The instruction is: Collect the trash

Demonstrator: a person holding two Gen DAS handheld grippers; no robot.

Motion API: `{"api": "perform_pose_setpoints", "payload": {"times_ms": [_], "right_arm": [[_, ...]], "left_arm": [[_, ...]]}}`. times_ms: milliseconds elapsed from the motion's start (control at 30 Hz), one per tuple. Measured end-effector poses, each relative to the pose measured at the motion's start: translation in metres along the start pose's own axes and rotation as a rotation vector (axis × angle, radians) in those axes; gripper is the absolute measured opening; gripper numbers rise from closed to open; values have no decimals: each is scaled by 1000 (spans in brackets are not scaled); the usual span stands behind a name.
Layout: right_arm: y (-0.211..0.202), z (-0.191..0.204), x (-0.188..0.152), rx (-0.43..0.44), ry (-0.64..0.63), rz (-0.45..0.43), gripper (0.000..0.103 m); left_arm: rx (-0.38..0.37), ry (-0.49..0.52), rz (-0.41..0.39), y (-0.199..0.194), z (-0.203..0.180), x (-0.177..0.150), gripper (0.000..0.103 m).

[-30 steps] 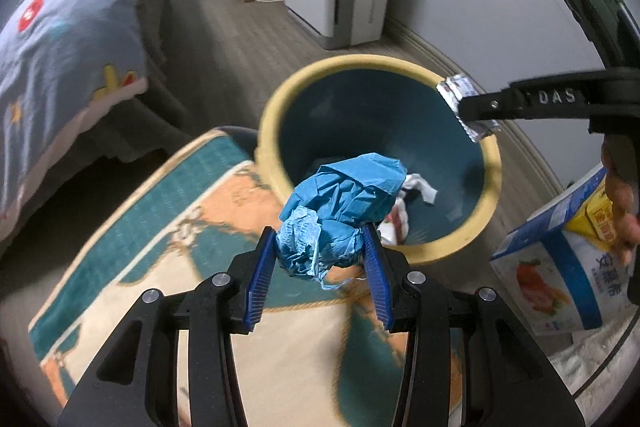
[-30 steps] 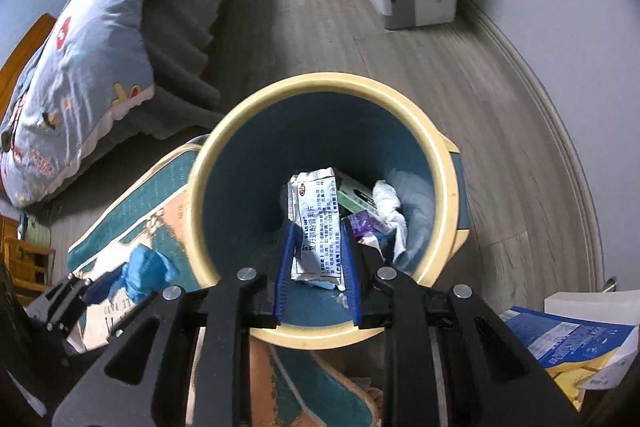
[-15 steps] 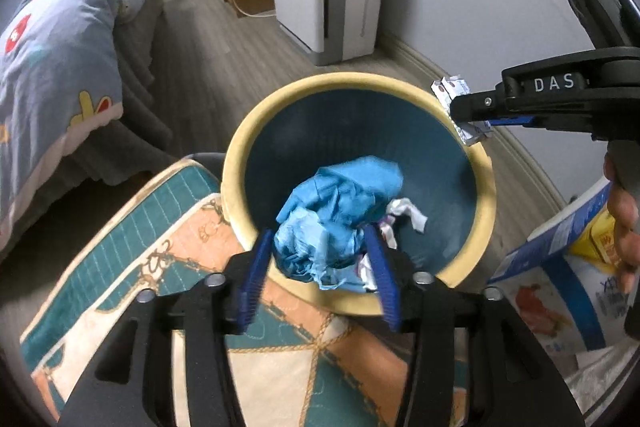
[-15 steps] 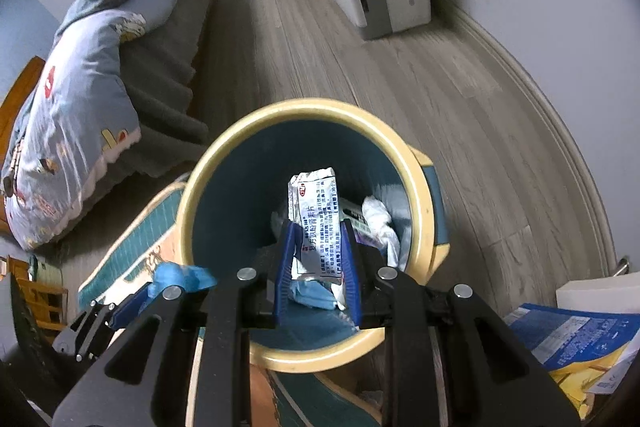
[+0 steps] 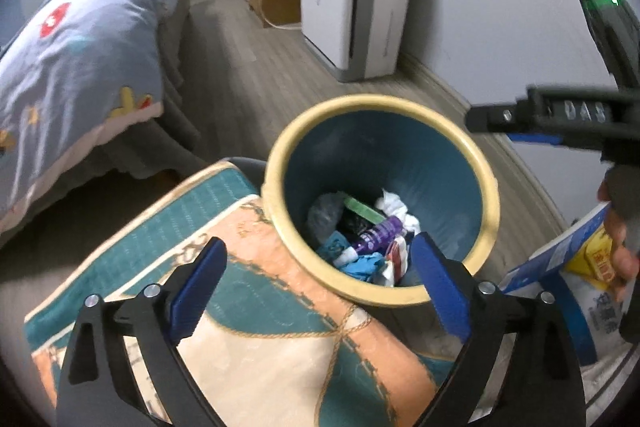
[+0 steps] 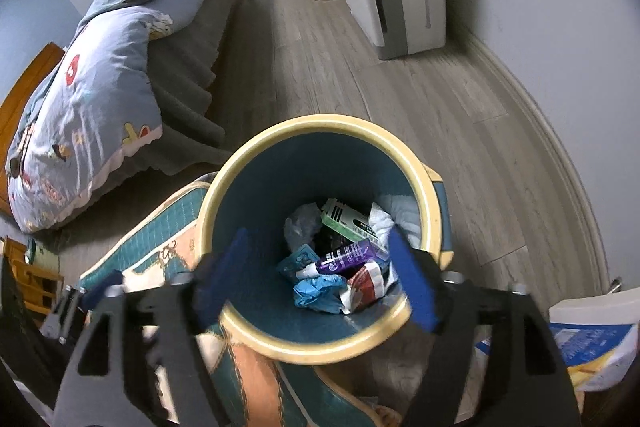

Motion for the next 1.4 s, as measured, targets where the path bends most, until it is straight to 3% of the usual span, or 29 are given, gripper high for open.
{"api": "perform_pose_setpoints", "payload": {"times_ms": [100, 333, 533, 700, 900, 1033, 1400], "right_arm": [[-24, -1, -8, -14, 20, -30, 97], [-65, -5, -38, -80, -12, -82, 97], [-99, 1, -69, -80, -88, -148, 97], [-118, 4, -85, -80, -93, -192, 97], [-130, 18, -104, -100, -139, -226, 97], [-129, 23, -110, -113, -156, -225, 97], [-129, 25, -115, -104, -141, -217, 97]], "left_arm": [[24, -16, -18, -22, 4, 1, 96], [80, -84, -57, -78, 5, -6, 98], [145, -77, -82, -121, -4, -19, 98], [139, -81, -83, -137, -12, -31, 98], [225, -53, -73, -146, -8, -43, 98], [218, -86, -72, -149, 2, -51, 98], [229, -61, -81, -159, -1, -62, 98]]}}
Point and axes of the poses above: each gripper's, at about its wrist camera, not at the fingertips, and y roughly the way its jaws point, z to its left, x to its top, the point moved 4 cm from there along y, roughly the way its jaws point, and after that the axes turned 15 degrees about y, right-handed, at the moved point
